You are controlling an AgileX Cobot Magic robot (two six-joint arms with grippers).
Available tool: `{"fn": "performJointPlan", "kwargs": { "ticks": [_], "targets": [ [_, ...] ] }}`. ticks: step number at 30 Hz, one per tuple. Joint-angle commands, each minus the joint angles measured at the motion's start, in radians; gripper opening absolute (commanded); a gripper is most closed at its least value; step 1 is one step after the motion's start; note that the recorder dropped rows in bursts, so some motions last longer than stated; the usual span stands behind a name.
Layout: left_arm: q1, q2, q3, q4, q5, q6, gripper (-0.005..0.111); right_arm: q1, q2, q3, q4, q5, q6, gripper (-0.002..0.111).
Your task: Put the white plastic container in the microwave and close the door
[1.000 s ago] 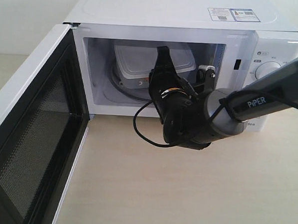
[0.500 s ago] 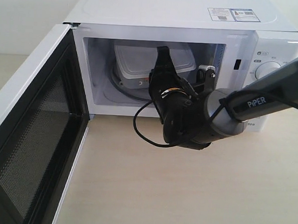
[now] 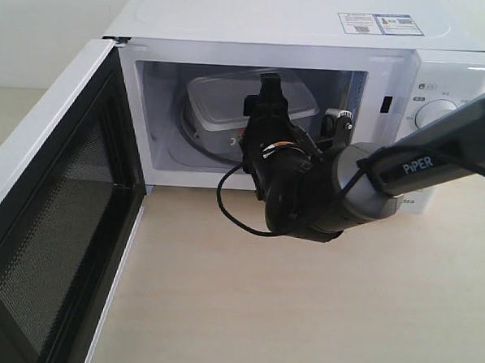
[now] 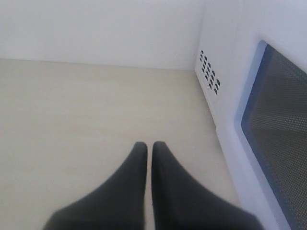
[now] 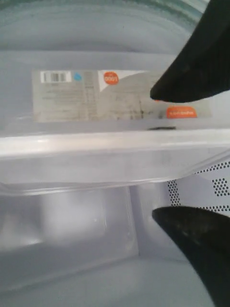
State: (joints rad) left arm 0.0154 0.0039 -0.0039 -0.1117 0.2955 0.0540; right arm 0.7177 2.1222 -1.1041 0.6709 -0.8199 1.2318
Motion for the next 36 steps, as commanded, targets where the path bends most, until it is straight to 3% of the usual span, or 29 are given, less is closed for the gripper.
{"fn": "performJointPlan", "kwargs": {
  "ticks": [1,17,28,36],
  "targets": [
    [0.003,-0.004,0.004,0.003,-0.001,-0.002,0.004,0.000,-0.007,-0.005,-0.005,0.003,-0.003,0.062],
    [0.003,-0.004,0.004,0.003,-0.001,-0.002,0.004,0.000,-0.007,0.002,-0.131,-0.011,0.001,0.062],
    [0.003,-0.004,0.004,0.003,-0.001,-0.002,0.004,0.000,-0.070,0.161,-0.157,-0.142,0.065,0.062],
    [0.003,-0.004,0.004,0.003,-0.001,-0.002,0.004,0.000,-0.076,0.214,-0.435,-0.159,0.128,0.062]
  ]
}}
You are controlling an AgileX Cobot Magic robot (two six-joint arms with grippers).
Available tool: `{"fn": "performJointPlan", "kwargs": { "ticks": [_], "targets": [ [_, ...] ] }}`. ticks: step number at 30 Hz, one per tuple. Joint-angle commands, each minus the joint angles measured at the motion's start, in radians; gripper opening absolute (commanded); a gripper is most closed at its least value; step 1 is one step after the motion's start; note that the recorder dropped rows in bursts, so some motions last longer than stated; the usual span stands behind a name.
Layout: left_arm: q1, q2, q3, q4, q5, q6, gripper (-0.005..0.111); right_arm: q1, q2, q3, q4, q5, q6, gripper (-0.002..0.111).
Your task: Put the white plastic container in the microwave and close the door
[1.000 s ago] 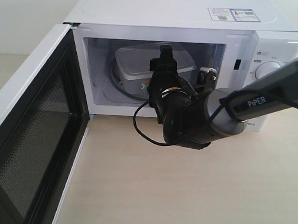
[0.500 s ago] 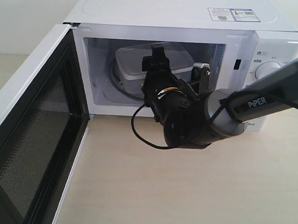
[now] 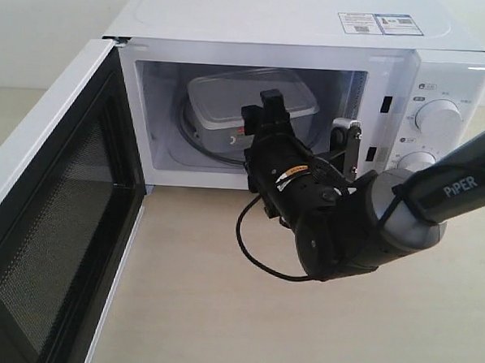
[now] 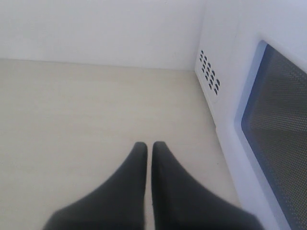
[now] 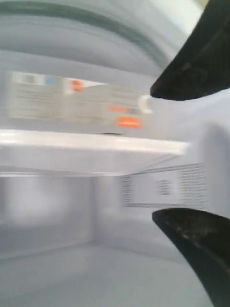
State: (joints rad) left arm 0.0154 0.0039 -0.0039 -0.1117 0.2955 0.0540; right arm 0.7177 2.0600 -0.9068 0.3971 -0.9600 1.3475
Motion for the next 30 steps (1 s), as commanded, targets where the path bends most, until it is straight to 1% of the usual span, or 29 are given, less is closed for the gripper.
{"fn": "performJointPlan", "kwargs": {
  "ticks": [1,8,21,23,24,25,26,27,30],
  "targets": [
    [0.003,-0.004,0.004,0.003,-0.001,-0.002,0.004,0.000,-0.014,0.019,-0.192,-0.019,0.012,0.062],
    [0.003,-0.004,0.004,0.003,-0.001,-0.002,0.004,0.000,-0.014,0.022,-0.263,-0.023,0.010,0.062],
    [0.003,-0.004,0.004,0.003,-0.001,-0.002,0.004,0.000,-0.014,0.022,-0.326,-0.022,0.007,0.061],
    [0.003,-0.004,0.004,0.003,-0.001,-0.002,0.004,0.000,-0.014,0.022,-0.336,-0.022,0.007,0.050],
    [0.003,-0.004,0.004,0.003,-0.001,-0.002,0.004,0.000,-0.014,0.022,-0.336,-0.022,0.007,0.043],
    [0.003,-0.004,0.004,0.003,-0.001,-0.002,0.004,0.000,-0.014,0.022,-0.342,-0.022,0.007,0.029],
    [0.003,-0.004,0.004,0.003,-0.001,-0.002,0.004,0.000,-0.014,0.022,-0.344,-0.022,0.007,0.019],
    [0.003,-0.004,0.004,0.003,-0.001,-0.002,0.004,0.000,-0.014,0.022,-0.344,-0.022,0.013,0.000],
    [0.003,-0.004,0.004,0.003,-0.001,-0.002,0.004,0.000,-0.014,0.022,-0.355,-0.019,0.009,0.000]
  ]
}}
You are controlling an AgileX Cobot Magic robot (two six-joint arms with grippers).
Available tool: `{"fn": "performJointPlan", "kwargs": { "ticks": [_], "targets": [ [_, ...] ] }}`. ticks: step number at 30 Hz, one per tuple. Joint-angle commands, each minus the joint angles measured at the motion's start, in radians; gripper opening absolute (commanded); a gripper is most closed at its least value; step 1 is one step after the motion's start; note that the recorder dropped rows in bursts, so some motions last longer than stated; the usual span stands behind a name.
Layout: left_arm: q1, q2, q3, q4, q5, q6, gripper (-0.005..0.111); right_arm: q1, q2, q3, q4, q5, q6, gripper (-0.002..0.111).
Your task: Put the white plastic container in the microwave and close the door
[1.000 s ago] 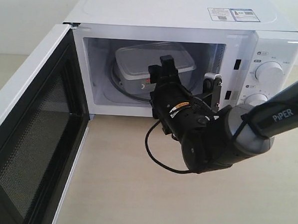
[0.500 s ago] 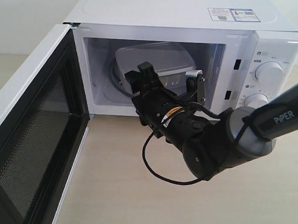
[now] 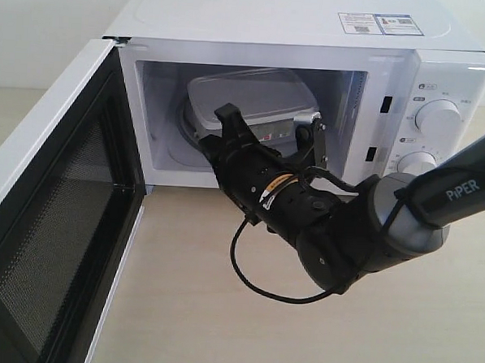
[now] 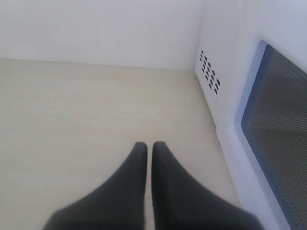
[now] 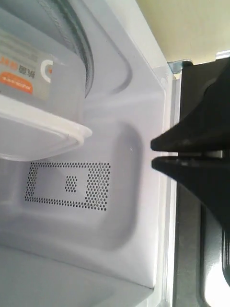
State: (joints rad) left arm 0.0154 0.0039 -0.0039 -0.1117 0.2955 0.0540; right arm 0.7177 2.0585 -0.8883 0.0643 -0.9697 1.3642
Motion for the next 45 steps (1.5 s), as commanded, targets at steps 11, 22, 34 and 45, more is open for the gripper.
{"fn": "performJointPlan", "kwargs": {
  "ticks": [11,22,34,45],
  "targets": [
    [0.003,-0.004,0.004,0.003,-0.001,-0.002,0.004,0.000,-0.013,0.004,-0.115,-0.019,-0.400,0.000],
    [0.003,-0.004,0.004,0.003,-0.001,-0.002,0.004,0.000,-0.013,0.004,-0.135,-0.029,-0.763,0.000],
    [0.003,-0.004,0.004,0.003,-0.001,-0.002,0.004,0.000,-0.013,0.004,-0.022,0.041,-1.175,0.000],
    [0.003,-0.004,0.004,0.003,-0.001,-0.002,0.004,0.000,0.015,-0.046,0.163,0.069,-1.284,0.000]
  ]
}}
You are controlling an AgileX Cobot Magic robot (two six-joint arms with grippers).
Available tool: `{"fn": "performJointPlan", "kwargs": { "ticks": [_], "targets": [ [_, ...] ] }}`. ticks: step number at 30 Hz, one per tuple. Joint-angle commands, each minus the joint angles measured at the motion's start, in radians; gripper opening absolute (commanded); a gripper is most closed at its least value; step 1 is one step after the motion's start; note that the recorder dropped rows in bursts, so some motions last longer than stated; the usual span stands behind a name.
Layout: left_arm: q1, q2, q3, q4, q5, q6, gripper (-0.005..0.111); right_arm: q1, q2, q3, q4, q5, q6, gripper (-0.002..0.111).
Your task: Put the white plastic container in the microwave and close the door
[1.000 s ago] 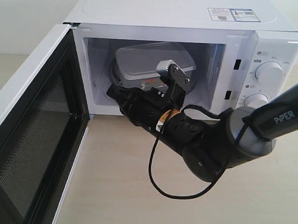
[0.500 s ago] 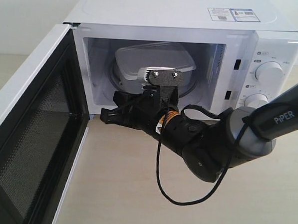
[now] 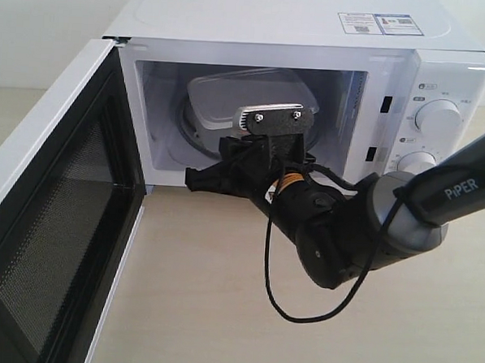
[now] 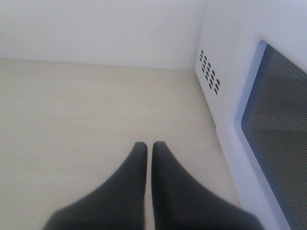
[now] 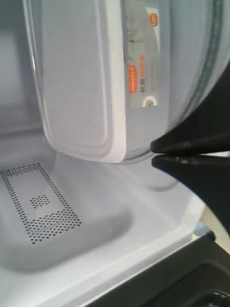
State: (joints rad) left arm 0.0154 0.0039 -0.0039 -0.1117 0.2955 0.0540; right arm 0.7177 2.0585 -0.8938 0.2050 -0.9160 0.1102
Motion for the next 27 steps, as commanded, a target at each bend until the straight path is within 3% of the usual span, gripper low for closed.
{"fn": "performJointPlan", "kwargs": {
  "ticks": [1,18,27],
  "targets": [
    [0.003,-0.004,0.004,0.003,-0.001,-0.002,0.004,0.000,0.029,-0.057,0.025,0.027,-0.030,0.000],
    [0.003,-0.004,0.004,0.003,-0.001,-0.002,0.004,-0.016,0.069,-0.099,0.117,0.073,-0.041,0.000],
    [0.003,-0.004,0.004,0.003,-0.001,-0.002,0.004,-0.026,0.101,-0.221,0.101,0.188,-0.038,0.000]
  ]
}}
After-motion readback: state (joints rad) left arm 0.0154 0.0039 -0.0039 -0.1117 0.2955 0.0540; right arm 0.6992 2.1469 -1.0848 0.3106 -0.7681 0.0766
